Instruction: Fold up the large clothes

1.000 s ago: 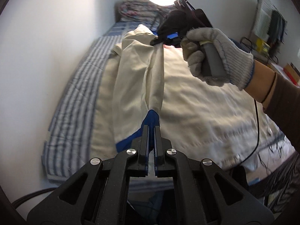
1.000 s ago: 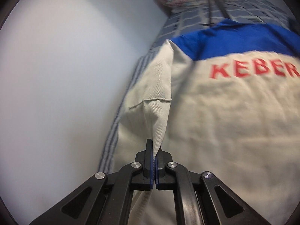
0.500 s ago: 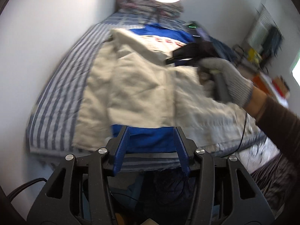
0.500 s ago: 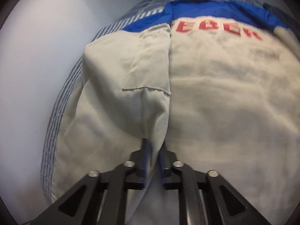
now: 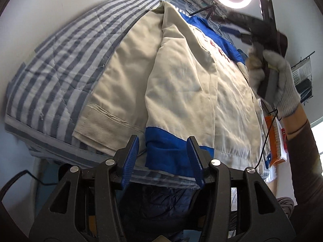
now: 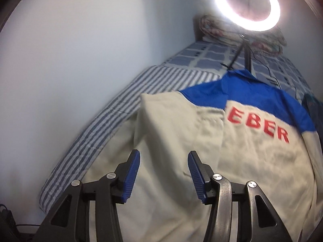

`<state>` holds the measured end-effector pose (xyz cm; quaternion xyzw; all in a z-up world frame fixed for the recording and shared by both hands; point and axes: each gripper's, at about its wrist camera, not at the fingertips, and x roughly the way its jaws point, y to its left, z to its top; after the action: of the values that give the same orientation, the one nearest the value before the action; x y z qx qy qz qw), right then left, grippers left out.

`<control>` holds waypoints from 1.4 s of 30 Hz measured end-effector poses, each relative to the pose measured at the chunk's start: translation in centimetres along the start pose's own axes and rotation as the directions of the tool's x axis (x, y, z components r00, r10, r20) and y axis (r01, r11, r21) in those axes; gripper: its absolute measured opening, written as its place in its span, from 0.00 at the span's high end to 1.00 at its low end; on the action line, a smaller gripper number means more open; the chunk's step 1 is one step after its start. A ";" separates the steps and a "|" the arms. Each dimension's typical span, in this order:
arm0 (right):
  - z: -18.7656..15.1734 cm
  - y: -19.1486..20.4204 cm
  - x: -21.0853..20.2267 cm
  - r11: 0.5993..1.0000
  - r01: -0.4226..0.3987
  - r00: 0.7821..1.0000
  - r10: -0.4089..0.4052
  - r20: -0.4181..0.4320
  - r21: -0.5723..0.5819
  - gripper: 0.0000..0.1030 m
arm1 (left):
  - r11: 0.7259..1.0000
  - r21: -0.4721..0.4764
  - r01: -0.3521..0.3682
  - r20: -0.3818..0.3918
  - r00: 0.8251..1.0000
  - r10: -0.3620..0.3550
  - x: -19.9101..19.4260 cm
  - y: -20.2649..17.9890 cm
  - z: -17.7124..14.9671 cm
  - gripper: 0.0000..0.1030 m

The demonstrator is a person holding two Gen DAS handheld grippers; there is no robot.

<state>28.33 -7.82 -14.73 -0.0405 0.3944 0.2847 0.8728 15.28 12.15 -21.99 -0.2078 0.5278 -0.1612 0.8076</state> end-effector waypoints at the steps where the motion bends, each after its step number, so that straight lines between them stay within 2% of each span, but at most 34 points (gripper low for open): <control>1: 0.6 0.5 0.6 1.000 -0.006 1.000 0.006 -0.003 -0.001 0.50 | 1.000 -0.008 0.005 -0.004 1.000 -0.005 0.2 0.2 0.0 0.52; 7: 3.7 2.7 5.0 0.999 0.002 0.998 -0.004 -0.055 -0.037 0.50 | 0.996 -0.066 0.057 -0.044 0.997 -0.060 1.6 0.9 0.3 0.53; 9: 4.4 3.5 6.4 0.999 0.004 0.997 -0.007 -0.075 -0.043 0.50 | 0.993 -0.088 0.083 -0.058 0.994 -0.088 1.9 1.1 0.4 0.71; 10: 4.8 4.0 7.3 0.999 0.013 0.996 -0.018 -0.085 -0.052 0.50 | 0.992 -0.094 0.084 -0.063 0.994 -0.090 2.0 1.1 0.4 0.76; 11: 5.2 4.6 8.2 0.997 0.031 0.995 -0.037 -0.094 -0.065 0.50 | 0.993 -0.095 0.076 -0.063 0.995 -0.082 2.0 1.2 0.4 0.87; 12: 5.5 5.0 9.1 0.995 0.049 0.993 -0.057 -0.102 -0.081 0.50 | 0.992 -0.099 0.074 -0.063 0.995 -0.081 2.0 1.2 0.5 0.91; 15: 6.7 6.5 11.3 0.979 0.135 0.981 -0.154 -0.121 -0.154 0.50 | 0.993 -0.088 0.081 -0.047 0.995 -0.086 1.4 0.9 0.3 0.95; 18: 7.8 7.4 13.6 0.945 0.238 0.955 -0.270 -0.124 -0.224 0.51 | 0.997 -0.050 0.056 -0.034 0.998 -0.058 0.7 0.5 0.1 0.96; 19: 8.0 7.5 14.4 0.936 0.257 0.948 -0.293 -0.128 -0.242 0.54 | 0.997 -0.043 0.056 -0.031 0.998 -0.057 0.5 0.4 0.1 0.97; 21: 8.4 7.3 15.7 0.931 0.264 0.940 -0.307 -0.151 -0.254 0.71 | 0.998 -0.034 0.050 -0.021 0.998 -0.051 0.2 0.3 0.0 0.97; 22: 8.6 7.3 16.2 0.933 0.256 0.940 -0.302 -0.162 -0.252 0.82 | 0.999 -0.031 0.044 -0.015 0.999 -0.045 0.0 0.3 0.1 0.97; 25: 9.2 7.1 16.8 0.937 0.257 0.940 -0.299 -0.164 -0.235 0.96 | 1.000 -0.026 0.017 0.016 1.000 -0.017 -1.5 0.9 -0.2 0.98; 32: 10.8 7.7 17.1 0.967 0.201 0.967 -0.221 -0.125 -0.157 0.99 | 0.990 -0.117 -0.075 0.052 0.995 0.081 -2.8 4.1 -0.2 0.98; 35: 10.9 7.7 18.1 0.977 0.177 0.974 -0.191 -0.119 -0.120 0.99 | 0.988 -0.108 -0.109 0.047 0.992 0.115 -2.5 4.1 -0.3 0.98; 37: 10.6 7.7 18.7 0.987 0.120 0.984 -0.132 -0.119 -0.104 0.98 | 0.982 -0.092 -0.168 0.039 0.984 0.172 -1.9 3.9 -0.4 0.98; 39: 10.2 7.6 18.2 0.994 0.070 0.990 -0.079 -0.115 -0.087 0.89 | 0.981 -0.066 -0.184 0.031 0.982 0.187 -1.5 3.5 -0.6 0.97; 40: 10.0 7.4 17.5 0.995 0.062 0.992 -0.070 -0.101 -0.082 0.74 | 0.982 -0.058 -0.180 0.037 0.983 0.182 -1.7 3.3 -0.7 0.97; 42: 9.5 6.7 14.6 0.996 0.048 0.998 -0.051 -0.035 -0.077 0.72 | 0.983 -0.058 -0.175 0.068 0.982 0.178 -2.4 2.9 -0.7 0.82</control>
<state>38.85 7.33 -17.56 -0.0888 0.3980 0.2771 0.8700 13.84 15.68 -21.80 -0.1868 0.5183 -0.0675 0.8318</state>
